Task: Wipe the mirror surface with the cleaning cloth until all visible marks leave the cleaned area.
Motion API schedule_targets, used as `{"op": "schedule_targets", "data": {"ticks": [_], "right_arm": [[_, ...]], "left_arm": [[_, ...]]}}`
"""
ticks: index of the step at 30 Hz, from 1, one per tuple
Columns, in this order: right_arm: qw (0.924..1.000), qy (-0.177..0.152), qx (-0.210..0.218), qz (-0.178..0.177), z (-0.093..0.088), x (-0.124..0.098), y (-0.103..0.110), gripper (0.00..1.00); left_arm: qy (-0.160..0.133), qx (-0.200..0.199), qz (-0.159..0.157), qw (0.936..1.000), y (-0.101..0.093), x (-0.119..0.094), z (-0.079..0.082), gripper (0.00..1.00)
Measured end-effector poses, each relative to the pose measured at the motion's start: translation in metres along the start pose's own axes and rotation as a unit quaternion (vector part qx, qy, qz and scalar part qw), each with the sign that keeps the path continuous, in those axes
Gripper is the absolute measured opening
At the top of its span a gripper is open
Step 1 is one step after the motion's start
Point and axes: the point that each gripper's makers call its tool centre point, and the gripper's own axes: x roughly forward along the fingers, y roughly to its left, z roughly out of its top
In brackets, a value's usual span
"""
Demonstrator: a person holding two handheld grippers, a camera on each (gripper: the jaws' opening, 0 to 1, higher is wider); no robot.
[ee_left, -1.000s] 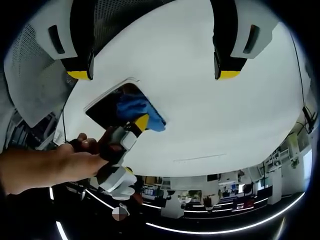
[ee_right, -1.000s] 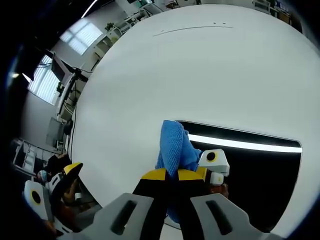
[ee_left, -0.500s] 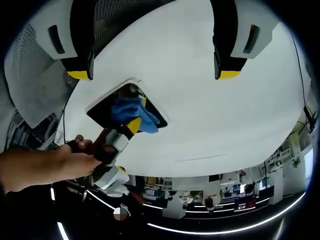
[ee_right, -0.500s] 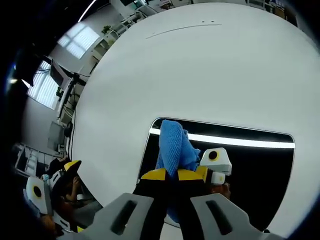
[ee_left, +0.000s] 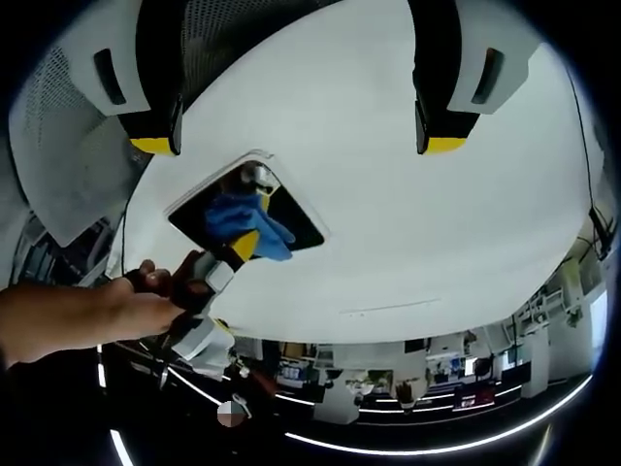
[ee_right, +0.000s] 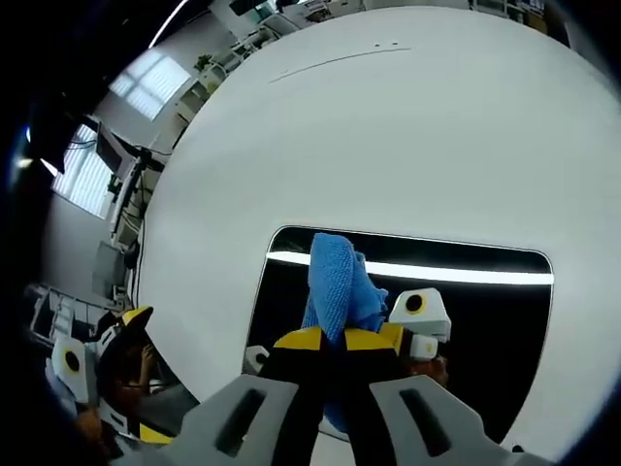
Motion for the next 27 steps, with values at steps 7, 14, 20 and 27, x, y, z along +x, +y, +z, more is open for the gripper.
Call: {"op": "schedule_targets", "data": {"ticks": [7, 14, 20, 27], "right_arm": [[1.0000, -0.003, 0.008, -0.001, -0.002, -0.005, -0.016, 0.00], [0.9998, -0.005, 0.017, -0.002, -0.004, -0.012, -0.030, 0.00], [0.9998, -0.006, 0.016, -0.006, -0.007, -0.017, -0.042, 0.00], [0.9996, -0.010, 0.025, -0.008, -0.008, -0.023, -0.056, 0.00]], "left_arm": [[-0.001, -0.001, 0.001, 1.0000, 0.000, 0.000, 0.000, 0.99], [-0.002, 0.000, 0.001, 1.0000, -0.001, -0.001, 0.001, 0.99], [-0.003, 0.000, -0.001, 1.0000, -0.003, -0.002, 0.002, 0.99], [-0.003, -0.002, -0.006, 1.0000, -0.005, -0.001, 0.002, 0.99]]}}
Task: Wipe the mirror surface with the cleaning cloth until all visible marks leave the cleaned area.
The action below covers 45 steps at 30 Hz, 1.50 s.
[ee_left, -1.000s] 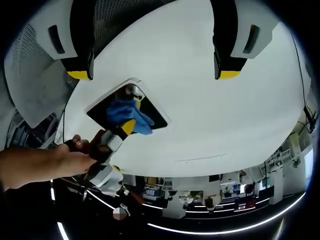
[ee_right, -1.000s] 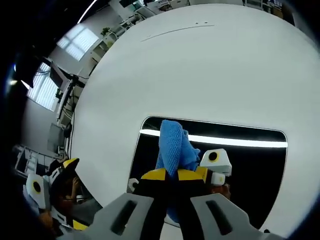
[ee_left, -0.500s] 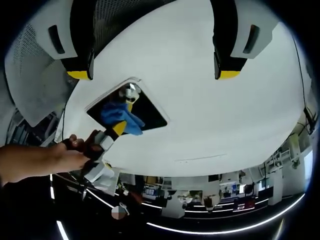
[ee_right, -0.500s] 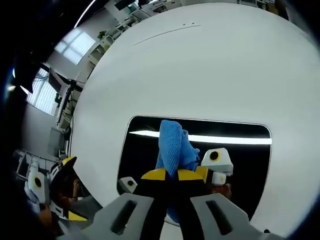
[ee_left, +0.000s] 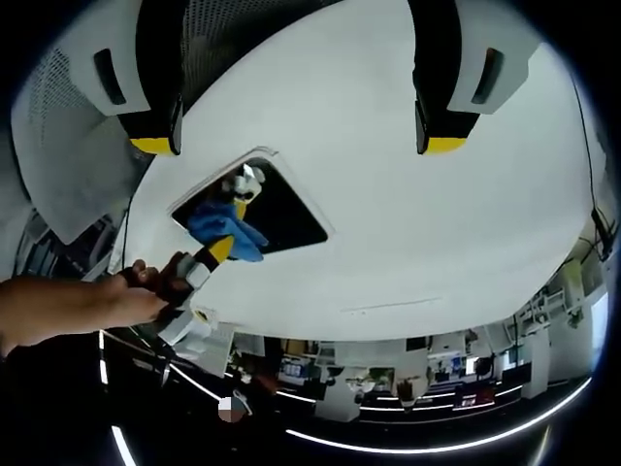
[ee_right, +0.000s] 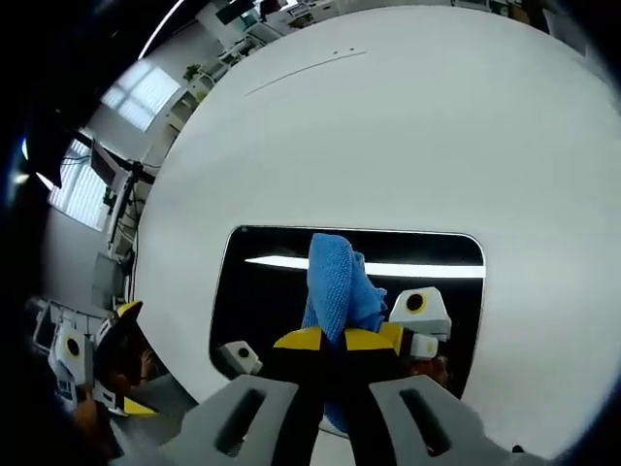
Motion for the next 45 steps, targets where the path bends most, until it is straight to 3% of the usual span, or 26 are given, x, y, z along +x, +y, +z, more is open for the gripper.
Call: {"op": "schedule_targets", "data": {"ticks": [13, 16, 45], "right_arm": [[0.9999, -0.003, 0.004, -0.010, -0.003, -0.008, -0.014, 0.00], [0.9999, -0.004, 0.006, -0.012, -0.005, -0.012, -0.016, 0.00], [0.9986, -0.007, 0.017, -0.051, -0.009, -0.034, -0.055, 0.00]], "left_arm": [[0.000, 0.000, -0.009, 1.0000, -0.003, 0.001, 0.001, 0.99], [-0.005, 0.013, 0.004, 0.9999, 0.001, 0.000, 0.003, 0.99], [-0.003, 0.004, 0.005, 1.0000, 0.004, -0.001, 0.001, 0.99]]}}
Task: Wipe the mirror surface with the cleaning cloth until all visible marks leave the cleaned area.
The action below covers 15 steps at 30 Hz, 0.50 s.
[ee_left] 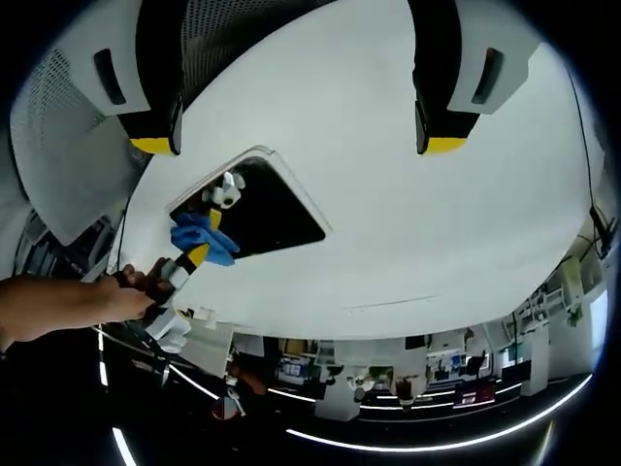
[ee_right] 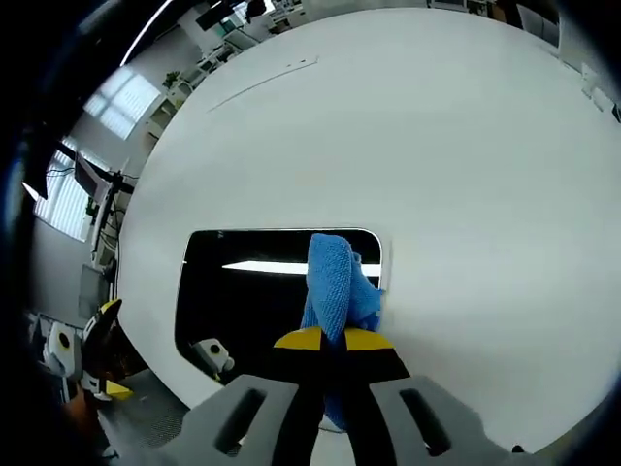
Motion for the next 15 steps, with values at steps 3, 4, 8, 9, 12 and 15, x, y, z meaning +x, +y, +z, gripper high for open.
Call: {"op": "schedule_targets", "data": {"ticks": [3, 4, 8, 9, 12, 15], "right_arm": [[1.0000, -0.001, 0.004, -0.001, 0.000, -0.001, -0.004, 0.00], [1.0000, -0.001, 0.005, -0.002, 0.000, -0.001, -0.004, 0.00], [1.0000, -0.001, 0.006, -0.006, 0.001, -0.001, -0.009, 0.00], [1.0000, -0.001, 0.006, -0.007, 0.001, -0.001, -0.010, 0.00], [0.9999, -0.001, 0.007, -0.011, 0.001, -0.002, -0.012, 0.00], [0.9998, -0.002, 0.011, -0.015, 0.001, -0.003, -0.016, 0.00]], "left_arm": [[-0.004, -0.002, 0.002, 1.0000, 0.001, 0.000, 0.001, 0.99], [-0.007, -0.001, 0.004, 1.0000, 0.001, -0.001, 0.003, 0.99], [-0.009, -0.004, 0.005, 0.9999, 0.001, -0.001, 0.003, 0.99], [-0.008, -0.005, 0.004, 0.9999, 0.001, -0.001, 0.003, 0.99], [-0.007, -0.003, 0.003, 1.0000, 0.000, -0.001, 0.003, 0.99], [-0.014, -0.010, 0.000, 0.9999, 0.000, -0.001, 0.005, 0.99]]}}
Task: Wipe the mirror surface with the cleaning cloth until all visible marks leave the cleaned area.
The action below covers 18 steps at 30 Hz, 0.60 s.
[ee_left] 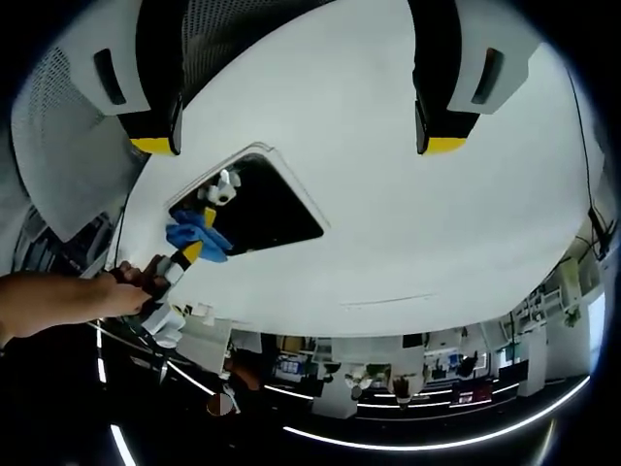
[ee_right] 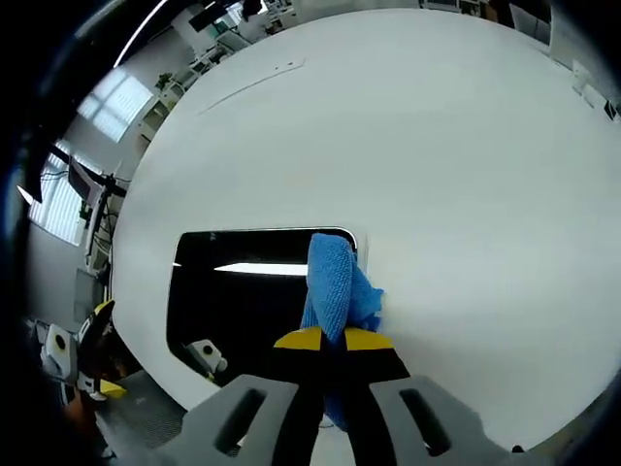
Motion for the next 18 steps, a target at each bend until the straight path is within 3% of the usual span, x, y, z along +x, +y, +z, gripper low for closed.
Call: {"op": "schedule_targets", "data": {"ticks": [18], "right_arm": [[0.9994, -0.004, -0.009, -0.032, -0.0016, -0.0001, -0.0033, 0.00]], "left_arm": [[0.009, 0.006, -0.001, 0.9999, -0.0002, 0.0015, -0.0029, 0.99]]}}
